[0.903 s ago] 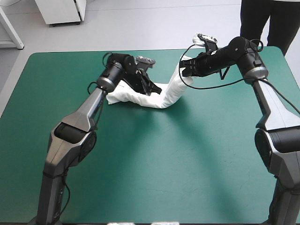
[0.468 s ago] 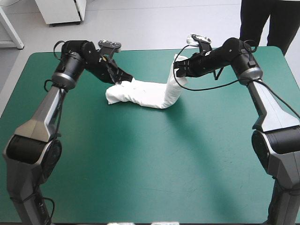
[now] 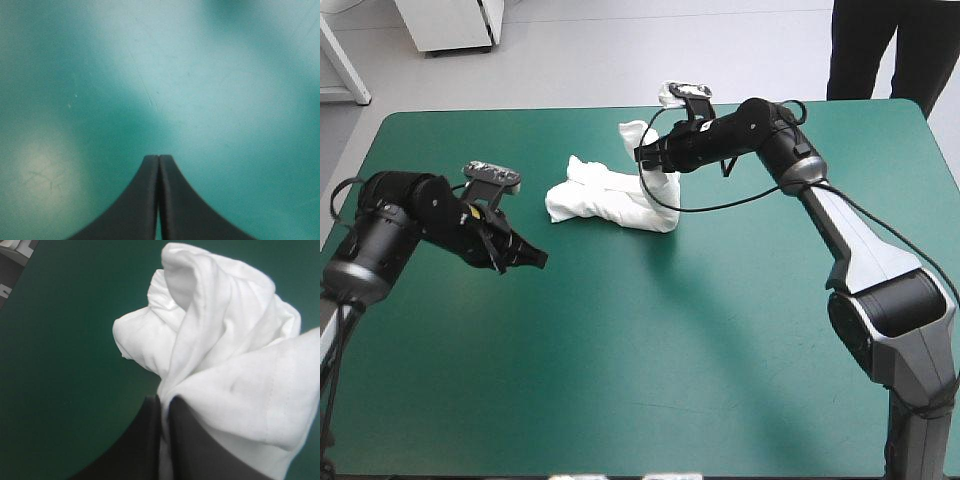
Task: Fold the cloth
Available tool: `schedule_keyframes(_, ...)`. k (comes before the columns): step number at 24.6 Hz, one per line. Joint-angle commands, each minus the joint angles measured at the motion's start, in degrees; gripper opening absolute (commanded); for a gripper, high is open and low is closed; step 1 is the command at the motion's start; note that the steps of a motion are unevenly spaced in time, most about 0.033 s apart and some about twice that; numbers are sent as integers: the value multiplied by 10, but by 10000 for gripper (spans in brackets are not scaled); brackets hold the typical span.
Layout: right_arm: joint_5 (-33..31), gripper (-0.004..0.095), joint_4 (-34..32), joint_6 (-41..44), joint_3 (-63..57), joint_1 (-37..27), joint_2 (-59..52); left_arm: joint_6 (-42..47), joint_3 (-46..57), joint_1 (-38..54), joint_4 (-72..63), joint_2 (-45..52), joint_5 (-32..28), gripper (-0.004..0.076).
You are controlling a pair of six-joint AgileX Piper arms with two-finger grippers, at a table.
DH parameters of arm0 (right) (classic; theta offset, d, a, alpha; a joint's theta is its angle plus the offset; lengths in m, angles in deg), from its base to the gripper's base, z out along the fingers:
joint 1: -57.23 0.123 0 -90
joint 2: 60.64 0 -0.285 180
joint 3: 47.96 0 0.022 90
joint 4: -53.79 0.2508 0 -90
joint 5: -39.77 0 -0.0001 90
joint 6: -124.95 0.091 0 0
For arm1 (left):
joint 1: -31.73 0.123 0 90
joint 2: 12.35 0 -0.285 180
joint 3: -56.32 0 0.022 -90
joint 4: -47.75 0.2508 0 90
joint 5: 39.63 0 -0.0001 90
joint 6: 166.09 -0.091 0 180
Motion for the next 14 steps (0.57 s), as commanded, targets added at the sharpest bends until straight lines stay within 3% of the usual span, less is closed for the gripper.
schedule_keyframes(1,61,-17,25,-9,19,20,-9,7,34,1,-5,77,-13,-10)
schedule_keyframes(8,143,-17,72,-11,30,57,58,35,58,1,-18,154,19,-10)
schedule_keyframes(14,110,-9,93,-9,144,86,161,47,58,1,-43,169,35,-10)
